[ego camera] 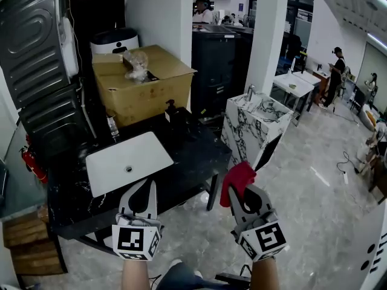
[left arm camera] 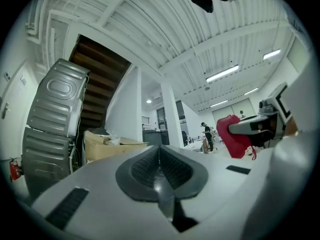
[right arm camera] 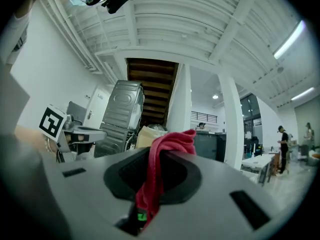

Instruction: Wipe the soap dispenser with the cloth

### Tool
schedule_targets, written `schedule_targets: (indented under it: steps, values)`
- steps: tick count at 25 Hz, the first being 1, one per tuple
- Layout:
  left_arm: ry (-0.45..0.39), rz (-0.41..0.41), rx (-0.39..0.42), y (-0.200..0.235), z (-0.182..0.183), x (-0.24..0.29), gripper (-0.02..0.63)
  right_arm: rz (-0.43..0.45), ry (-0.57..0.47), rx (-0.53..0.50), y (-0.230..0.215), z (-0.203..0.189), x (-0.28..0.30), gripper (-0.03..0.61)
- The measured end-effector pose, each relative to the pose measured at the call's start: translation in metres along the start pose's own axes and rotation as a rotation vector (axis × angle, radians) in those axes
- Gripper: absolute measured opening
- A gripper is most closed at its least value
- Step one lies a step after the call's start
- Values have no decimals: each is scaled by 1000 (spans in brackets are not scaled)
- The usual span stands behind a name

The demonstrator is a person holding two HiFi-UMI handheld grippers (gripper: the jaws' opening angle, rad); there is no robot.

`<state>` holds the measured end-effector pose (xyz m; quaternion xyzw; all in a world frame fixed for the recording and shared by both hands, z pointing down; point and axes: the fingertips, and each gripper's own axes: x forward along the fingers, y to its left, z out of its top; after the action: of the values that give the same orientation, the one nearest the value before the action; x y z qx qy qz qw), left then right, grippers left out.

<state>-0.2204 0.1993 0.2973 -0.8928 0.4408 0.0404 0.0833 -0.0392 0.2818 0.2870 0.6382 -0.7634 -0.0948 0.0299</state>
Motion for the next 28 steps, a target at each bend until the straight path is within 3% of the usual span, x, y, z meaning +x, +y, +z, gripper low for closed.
schedule_targets:
  steps: [8, 19, 25, 28]
  values:
    - [38, -66, 30, 3, -24, 88, 15, 55, 25, 29, -41, -15, 67, 51]
    - [8, -29, -75, 77, -64, 253, 15, 108, 38, 88, -127, -48, 237, 52]
    - [88, -86, -141, 101, -100, 321, 15, 139, 86, 36, -137, -69, 307, 51]
    - [114, -73, -171, 110, -116, 340, 25, 160, 112, 45, -141, -79, 329, 51]
